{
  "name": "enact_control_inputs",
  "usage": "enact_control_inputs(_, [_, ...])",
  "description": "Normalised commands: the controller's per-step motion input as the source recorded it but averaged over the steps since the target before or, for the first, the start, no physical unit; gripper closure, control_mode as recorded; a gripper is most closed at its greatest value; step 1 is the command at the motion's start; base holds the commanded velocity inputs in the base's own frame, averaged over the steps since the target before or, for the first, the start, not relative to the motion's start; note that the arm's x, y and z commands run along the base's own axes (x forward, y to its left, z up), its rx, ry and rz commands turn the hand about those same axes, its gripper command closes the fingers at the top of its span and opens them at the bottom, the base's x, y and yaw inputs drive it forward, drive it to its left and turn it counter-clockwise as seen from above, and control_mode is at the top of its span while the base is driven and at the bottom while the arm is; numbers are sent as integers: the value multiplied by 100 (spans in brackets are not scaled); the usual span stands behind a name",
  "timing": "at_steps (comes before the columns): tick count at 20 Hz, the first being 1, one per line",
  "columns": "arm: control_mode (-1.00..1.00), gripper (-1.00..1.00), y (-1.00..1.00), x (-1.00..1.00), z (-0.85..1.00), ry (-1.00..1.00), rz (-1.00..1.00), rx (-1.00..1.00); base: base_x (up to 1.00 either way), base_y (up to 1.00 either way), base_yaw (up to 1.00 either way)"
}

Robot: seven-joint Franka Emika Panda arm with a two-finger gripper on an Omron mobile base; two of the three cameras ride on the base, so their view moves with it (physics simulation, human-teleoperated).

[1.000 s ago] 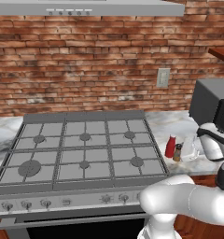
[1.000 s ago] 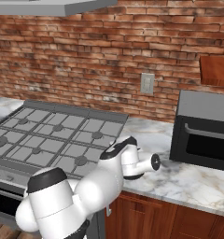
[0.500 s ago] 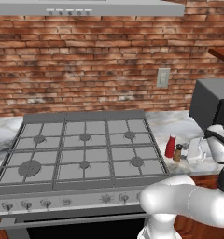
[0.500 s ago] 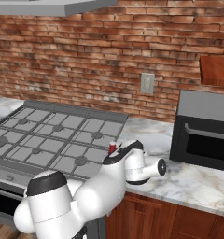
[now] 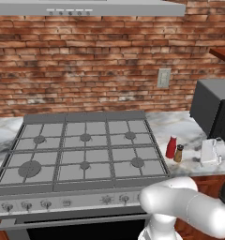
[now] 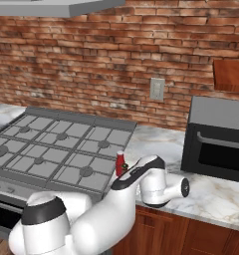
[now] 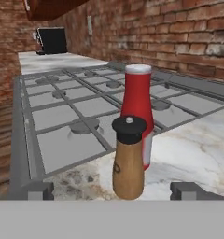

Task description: Take 2 condiments from the cabinet and move them on the counter near the stove.Make sure the condiments are lined up with each other, next to each other.

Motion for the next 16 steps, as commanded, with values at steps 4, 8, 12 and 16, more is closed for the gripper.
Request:
enact_control_inputs(4, [-100, -100, -2, -61, 74, -2, 0, 1, 0, 0, 0])
enact_control_inputs(8, [-100, -100, 7, -42, 95, 3, 0, 0, 0, 0, 0])
enact_control_inputs(12, [-100, -100, 26, -43, 98, 24, -7, 0, 0, 0, 0])
enact_control_inputs(16, [-100, -100, 28, -40, 80, 38, -20, 0, 0, 0, 0])
